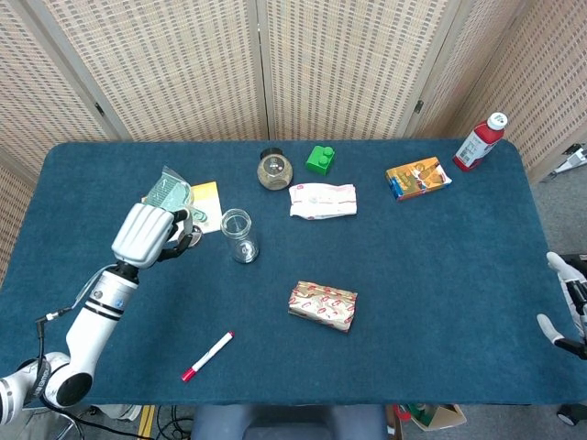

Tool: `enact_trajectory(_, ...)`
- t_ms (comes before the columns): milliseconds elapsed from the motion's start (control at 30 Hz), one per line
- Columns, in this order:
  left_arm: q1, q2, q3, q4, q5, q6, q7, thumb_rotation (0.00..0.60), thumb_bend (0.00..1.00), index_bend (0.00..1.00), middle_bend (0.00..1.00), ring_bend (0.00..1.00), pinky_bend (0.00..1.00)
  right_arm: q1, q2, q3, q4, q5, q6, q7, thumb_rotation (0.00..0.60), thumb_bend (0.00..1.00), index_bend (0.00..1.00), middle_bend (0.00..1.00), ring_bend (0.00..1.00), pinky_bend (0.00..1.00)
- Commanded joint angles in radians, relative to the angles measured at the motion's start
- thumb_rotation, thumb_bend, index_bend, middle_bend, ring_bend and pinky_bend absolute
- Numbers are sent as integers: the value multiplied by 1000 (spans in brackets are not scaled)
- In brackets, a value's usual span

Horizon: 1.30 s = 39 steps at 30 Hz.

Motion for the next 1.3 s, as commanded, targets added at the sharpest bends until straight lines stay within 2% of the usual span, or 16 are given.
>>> enact_trajectory(33, -28, -9, -17, 2, -17, -15, 19, 600, 545, 629, 1000, 955, 1000, -1, 2, 2, -2, 1, 3, -2, 600, 304, 20, 194, 79, 235)
enact_trajectory(400, -133, -77, -45, 77, -94, -71, 66, 600, 545, 628, 1000, 955, 1000, -11, 13, 17, -13, 24, 25, -11, 600, 305, 20, 193, 79, 235)
enact_trajectory(967, -225, -187, -26, 211, -138, -104, 95, 600, 537, 628, 1000, 955, 1000, -17, 21, 18, -22, 35, 18, -6, 600, 305, 20, 194, 79, 235)
enact_trajectory(1300, -240, -203, -7, 251, -152, -102, 118, 600, 537, 623, 1000, 955, 1000, -22, 19, 17, -15, 37, 18, 0, 600, 304, 20, 193, 79, 234)
